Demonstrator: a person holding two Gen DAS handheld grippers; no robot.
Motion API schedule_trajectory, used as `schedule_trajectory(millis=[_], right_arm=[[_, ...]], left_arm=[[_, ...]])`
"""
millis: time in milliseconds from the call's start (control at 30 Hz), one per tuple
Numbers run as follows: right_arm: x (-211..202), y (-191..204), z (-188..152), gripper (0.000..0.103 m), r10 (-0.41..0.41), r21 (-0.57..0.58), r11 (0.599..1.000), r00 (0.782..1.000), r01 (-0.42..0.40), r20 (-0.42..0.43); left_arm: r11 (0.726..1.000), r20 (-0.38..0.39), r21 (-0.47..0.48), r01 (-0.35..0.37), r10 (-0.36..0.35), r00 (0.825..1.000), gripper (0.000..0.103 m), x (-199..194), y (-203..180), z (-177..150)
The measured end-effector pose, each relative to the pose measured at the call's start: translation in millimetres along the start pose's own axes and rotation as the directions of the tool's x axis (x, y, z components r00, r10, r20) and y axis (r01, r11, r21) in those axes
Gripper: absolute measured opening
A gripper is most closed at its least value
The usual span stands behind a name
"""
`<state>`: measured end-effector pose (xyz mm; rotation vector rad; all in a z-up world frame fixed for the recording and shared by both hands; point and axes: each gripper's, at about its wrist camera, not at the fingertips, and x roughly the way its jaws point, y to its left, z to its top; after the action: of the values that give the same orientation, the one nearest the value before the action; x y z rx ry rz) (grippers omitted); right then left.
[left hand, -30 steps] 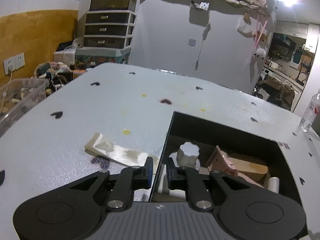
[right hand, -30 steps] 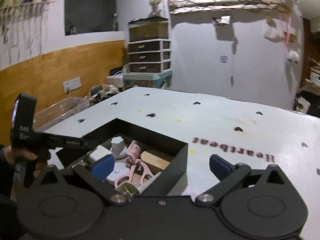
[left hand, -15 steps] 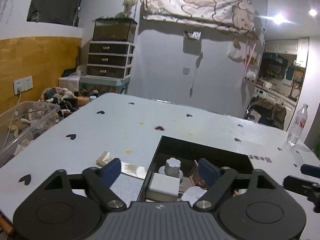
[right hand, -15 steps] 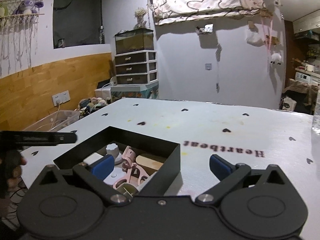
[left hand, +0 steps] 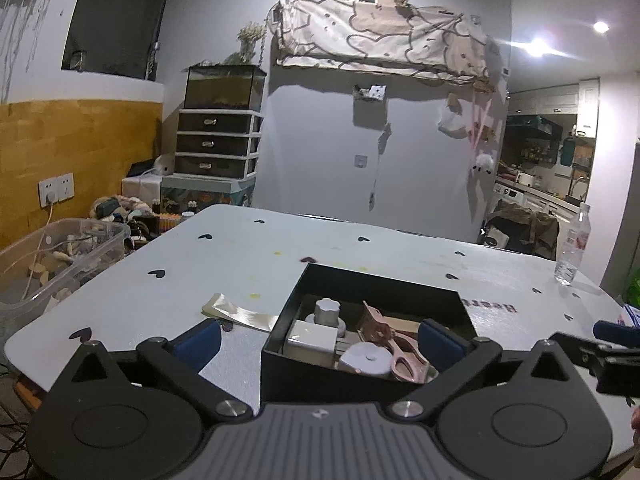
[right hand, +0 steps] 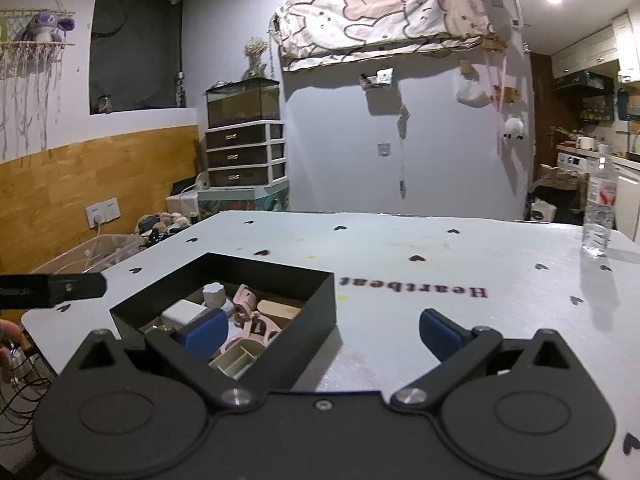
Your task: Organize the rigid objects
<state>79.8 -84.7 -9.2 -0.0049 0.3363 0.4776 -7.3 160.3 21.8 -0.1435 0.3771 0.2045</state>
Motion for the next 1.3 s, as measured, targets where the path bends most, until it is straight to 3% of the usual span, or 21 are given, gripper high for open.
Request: schedule_trajectory(millis=[767,1300], right_arm=[[-60,6,-12,0.103,-0.038,-0.031,0.999,0.995,0.041,0.095],[-61,7,-12,0.103,-0.051,-0.021,0.998,0.995,0.052,0.081]], left_arm=[[0.998,0.045,0.067,0.015,-0.018,0.999,0.103,-44,-30,-25],[0.998,0.045,0.062,0.008,-0.011,0.999,0.103,-47,-29,-26]])
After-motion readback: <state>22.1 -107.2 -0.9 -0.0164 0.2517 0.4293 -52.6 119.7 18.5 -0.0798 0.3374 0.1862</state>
